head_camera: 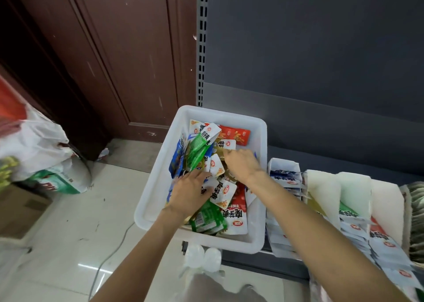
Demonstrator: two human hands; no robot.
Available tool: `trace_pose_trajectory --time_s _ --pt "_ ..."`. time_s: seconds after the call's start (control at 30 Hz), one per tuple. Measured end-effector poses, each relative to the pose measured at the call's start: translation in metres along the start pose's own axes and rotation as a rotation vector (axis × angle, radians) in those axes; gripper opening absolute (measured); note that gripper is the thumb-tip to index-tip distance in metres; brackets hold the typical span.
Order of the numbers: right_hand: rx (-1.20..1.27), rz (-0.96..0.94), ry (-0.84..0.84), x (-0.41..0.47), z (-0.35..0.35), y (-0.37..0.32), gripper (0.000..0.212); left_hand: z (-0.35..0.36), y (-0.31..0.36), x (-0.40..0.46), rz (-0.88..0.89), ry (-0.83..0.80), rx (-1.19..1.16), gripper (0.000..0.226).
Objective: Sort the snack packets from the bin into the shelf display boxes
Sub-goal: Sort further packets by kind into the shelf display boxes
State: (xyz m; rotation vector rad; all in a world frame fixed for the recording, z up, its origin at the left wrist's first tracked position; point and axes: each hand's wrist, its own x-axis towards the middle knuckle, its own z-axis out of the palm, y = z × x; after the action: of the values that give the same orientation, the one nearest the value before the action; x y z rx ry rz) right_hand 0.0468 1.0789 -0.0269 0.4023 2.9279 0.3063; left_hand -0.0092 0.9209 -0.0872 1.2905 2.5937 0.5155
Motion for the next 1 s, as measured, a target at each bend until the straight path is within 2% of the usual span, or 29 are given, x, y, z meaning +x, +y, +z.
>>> trace_pose_trajectory --time_s 0.07,0.17,0.2,0.27,0.33,0.4,0.47,0.57,0.73,0.8,0.87,0.93,1.0 --pt "-0.019 -0.01 0.074 -0.01 -0.018 0.007 0.026 -0.004 -0.001 0.001 -0.007 0.014 -0.069 0.04" --pt "0.109 0.184 0.267 -0.028 -0.043 0.024 0.022 -0.013 -0.001 0.001 -0.033 0.075 -0.237 0.038" --pt "0.248 0.279 0.38 -0.036 -0.047 0.031 0.017 -0.018 0.001 0.001 -0.065 0.127 -0.351 0.036" --pt "0.691 0.408 0.502 -0.054 -0.052 0.044 0.017 -0.031 0.012 -0.001 -0.173 0.239 -0.672 0.03" --pt "1.038 0.443 0.485 -0.069 -0.052 0.051 0.014 -0.048 0.03 -0.003 -0.269 0.255 -1.037 0.027" --pt "1.19 0.432 0.424 -0.081 -0.049 0.052 0.01 -0.061 0.046 -0.005 -0.303 0.182 -1.332 0.036" --pt "1.262 0.406 0.359 -0.089 -0.045 0.051 0.009 -0.07 0.057 -0.006 -0.32 0.116 -1.494 0.046" --pt "1.336 0.397 0.328 -0.104 -0.041 0.051 0.007 -0.072 0.067 -0.005 -0.329 0.125 -1.444 0.033" --pt "1.765 0.47 0.304 -0.152 -0.037 0.058 0.022 -0.067 0.097 -0.008 -0.19 0.19 -1.399 0.023" --pt "1.749 0.548 0.439 -0.177 -0.03 0.067 0.018 -0.061 0.124 -0.009 -0.115 0.151 -1.352 0.021" --pt "1.706 0.704 0.636 -0.202 -0.018 0.083 0.013 -0.051 0.15 -0.008 -0.016 0.122 -1.244 0.023" --pt "1.679 0.858 0.828 -0.229 -0.003 0.103 0.012 -0.037 0.171 -0.005 0.059 0.106 -1.114 0.023" --pt "1.558 0.957 0.941 -0.256 0.012 0.121 0.014 -0.02 0.186 -0.005 0.166 0.066 -0.926 0.016"
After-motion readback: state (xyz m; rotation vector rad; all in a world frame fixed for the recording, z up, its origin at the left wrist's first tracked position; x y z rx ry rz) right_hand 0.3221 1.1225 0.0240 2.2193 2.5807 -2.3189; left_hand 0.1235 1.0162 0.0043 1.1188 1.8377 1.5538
